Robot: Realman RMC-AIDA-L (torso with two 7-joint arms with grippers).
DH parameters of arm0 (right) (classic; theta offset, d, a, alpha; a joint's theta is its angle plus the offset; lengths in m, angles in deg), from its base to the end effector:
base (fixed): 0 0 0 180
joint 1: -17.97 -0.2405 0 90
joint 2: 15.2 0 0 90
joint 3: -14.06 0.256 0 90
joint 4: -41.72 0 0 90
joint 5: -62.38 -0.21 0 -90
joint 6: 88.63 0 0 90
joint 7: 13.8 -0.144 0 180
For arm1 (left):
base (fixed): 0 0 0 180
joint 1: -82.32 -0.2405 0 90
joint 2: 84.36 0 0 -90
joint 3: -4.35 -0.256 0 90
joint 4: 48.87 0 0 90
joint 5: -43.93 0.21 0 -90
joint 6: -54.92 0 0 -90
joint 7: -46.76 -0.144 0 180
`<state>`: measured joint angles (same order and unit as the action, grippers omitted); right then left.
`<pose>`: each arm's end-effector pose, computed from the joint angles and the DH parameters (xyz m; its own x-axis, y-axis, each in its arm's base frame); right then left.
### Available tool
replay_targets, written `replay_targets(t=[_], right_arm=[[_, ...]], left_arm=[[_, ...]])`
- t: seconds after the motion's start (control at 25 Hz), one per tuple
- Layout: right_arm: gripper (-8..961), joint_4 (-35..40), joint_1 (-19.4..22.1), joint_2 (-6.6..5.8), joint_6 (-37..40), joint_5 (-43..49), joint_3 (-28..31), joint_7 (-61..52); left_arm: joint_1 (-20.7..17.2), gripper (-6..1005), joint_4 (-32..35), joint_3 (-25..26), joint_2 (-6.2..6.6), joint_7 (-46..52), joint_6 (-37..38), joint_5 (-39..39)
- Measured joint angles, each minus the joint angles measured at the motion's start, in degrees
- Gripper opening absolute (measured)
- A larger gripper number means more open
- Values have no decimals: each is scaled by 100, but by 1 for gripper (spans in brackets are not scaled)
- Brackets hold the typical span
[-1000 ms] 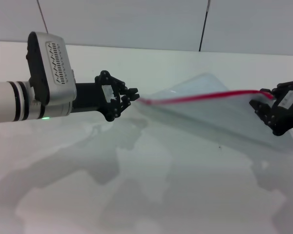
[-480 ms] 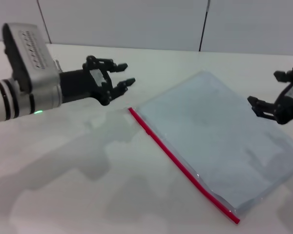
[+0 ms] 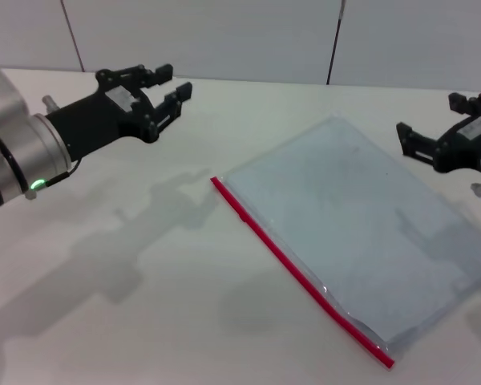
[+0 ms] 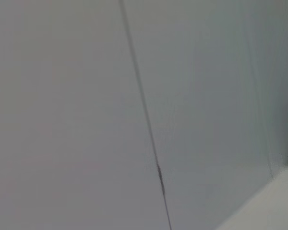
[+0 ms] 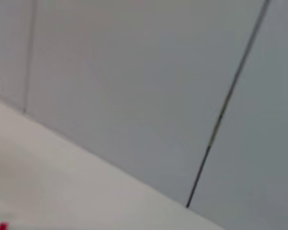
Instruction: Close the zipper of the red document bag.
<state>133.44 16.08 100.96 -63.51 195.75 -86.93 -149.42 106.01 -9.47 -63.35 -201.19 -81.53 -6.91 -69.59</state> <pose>0.1994 0.3335 0.0161 0.8987 -0.2382 -0.3682 -0.4386 -0.4899 -0.7534 -0.2499 0.3757 0.0194 0.8191 -0.0753 0.5687 0.3687 -0.6904 -0.6224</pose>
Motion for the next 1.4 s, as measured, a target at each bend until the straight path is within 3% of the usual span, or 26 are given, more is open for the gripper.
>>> replay_targets(t=[0.28, 0.56, 0.76, 1.12, 1.4], right_arm=[[829, -1481, -470, -11, -1626, -1103, -178, 303], [825, -2129, -606, -14, -2613, -1612, -269, 243], [825, -2629, -774, -14, -3661, -1858, -692, -146], [825, -3479, -1219, -14, -4358, -1847, -1067, -888], [825, -3581, -1344, -8, -4454, -1874, -1124, -949]], left_arm=[[-503, 376, -60, -253, -1, -228, -243, -1337], [-698, 373, -134, -243, -10, -449, -204, -1508], [-645, 371, -327, -249, -9, -677, -190, -1671], [-453, 368, -573, -230, -13, -848, -132, -1737], [-351, 368, -680, -245, 4, -876, -127, -1743]])
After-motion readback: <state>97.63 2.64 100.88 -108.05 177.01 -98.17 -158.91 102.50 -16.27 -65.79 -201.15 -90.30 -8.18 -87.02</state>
